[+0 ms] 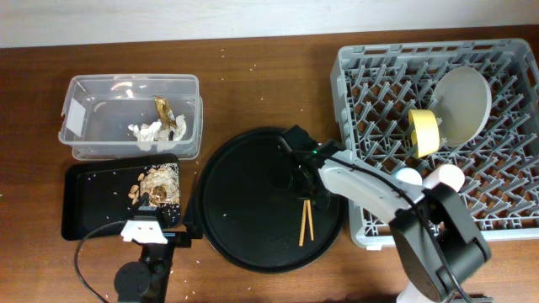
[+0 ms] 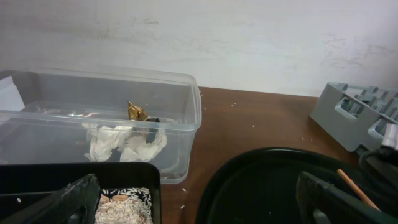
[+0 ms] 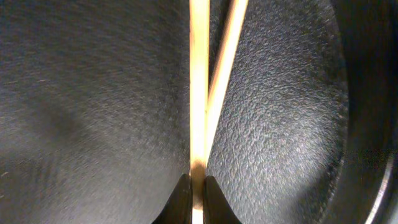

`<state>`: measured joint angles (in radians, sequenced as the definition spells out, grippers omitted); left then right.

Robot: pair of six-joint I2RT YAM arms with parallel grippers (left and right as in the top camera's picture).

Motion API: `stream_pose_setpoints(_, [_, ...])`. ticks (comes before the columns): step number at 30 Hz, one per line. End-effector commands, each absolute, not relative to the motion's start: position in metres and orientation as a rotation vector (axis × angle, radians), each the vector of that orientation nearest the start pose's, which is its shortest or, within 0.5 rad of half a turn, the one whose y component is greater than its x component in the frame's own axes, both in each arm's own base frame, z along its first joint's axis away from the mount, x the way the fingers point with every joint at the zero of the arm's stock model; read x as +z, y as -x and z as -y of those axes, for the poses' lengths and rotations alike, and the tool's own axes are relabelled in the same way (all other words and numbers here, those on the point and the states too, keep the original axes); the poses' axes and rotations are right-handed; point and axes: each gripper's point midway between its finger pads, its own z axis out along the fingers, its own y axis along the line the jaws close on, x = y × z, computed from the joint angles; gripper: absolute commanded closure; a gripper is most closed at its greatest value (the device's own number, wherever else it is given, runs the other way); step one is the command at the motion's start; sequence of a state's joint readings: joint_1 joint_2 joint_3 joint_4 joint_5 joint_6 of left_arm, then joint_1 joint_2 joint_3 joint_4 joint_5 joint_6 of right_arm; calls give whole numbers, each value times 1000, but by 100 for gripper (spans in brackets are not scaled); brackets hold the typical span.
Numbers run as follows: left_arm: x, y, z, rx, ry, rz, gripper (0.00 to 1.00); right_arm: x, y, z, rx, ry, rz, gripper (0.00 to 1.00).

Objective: Sort waste into correct bins and load items into the dishwasher rack
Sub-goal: 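Pick up the chopsticks with the right gripper and put them in the rack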

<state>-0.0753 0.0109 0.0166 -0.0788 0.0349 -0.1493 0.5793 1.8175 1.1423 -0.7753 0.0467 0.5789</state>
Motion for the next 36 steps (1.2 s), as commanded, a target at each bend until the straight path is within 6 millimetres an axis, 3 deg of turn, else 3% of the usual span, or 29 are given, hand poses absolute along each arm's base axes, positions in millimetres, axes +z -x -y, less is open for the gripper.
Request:
stream_pose_setpoints(1, [157,-245,25,-199,27,-1650,1,52,-295,-185,129,0,-2942,96])
stream_pose_setpoints(5, [157,-245,25,-200,27,-1650,1,58,-295,-184,123,42,-2932,96])
stream_pose_setpoints(6, [157,-245,25,-200,27,-1650,1,74,-306,-175,91,14,-2878,96])
stream_pose_setpoints(9, [157,-245,25,-200,27,-1650,1,162,-350,-141,110,37,-2629,96])
stream_pose_setpoints(11, [157,-245,25,-200,27,-1650,1,207,-371,-99,65,31,-2522,96])
stream_pose_setpoints(12, [157,-245,25,-200,27,-1650,1,212,-376,-83,55,22,-2515,96])
stream_pose_setpoints(14, [157,-245,25,-200,27,-1650,1,192,-378,-54,26,-6,-2576,96])
stream_pose_setpoints(17, [157,-245,25,-200,27,-1650,1,144,-378,-42,-50,-14,-2709,96])
stream_pose_setpoints(18, [157,-245,25,-200,27,-1650,1,133,-375,-43,-49,-9,-2748,86])
stream_pose_setpoints(19, [157,-245,25,-200,27,-1650,1,133,-370,-54,21,13,-2770,73])
stream_pose_setpoints(20, [157,-245,25,-200,27,-1650,1,141,-366,-70,117,51,-2762,67])
stream_pose_setpoints(22, [157,-245,25,-199,27,-1650,1,158,-358,-97,224,40,-2730,59])
stream_pose_setpoints(24, [157,-245,25,-200,27,-1650,1,160,-337,-128,270,47,-2764,55])
stream_pose_setpoints(27, [157,-245,25,-200,27,-1650,1,120,-301,-171,274,-65,-2909,55])
stream_pose_setpoints(30, [157,-245,25,-200,27,-1650,1,67,-288,-173,62,-275,-2930,54])
stream_pose_setpoints(32, [157,-245,25,-200,27,-1650,1,29,-281,-175,12,-313,-2984,60])
stream_pose_setpoints(33, [157,-245,25,-200,27,-1651,0,19,-278,-174,-9,-316,-3005,62])
stream_pose_setpoints(34, [157,-245,25,-200,27,-1650,1,10,-275,-172,-33,-315,-3032,71])
stream_pose_setpoints(36, [157,-245,25,-200,27,-1650,1,4,-273,-171,-53,-315,-3049,73])
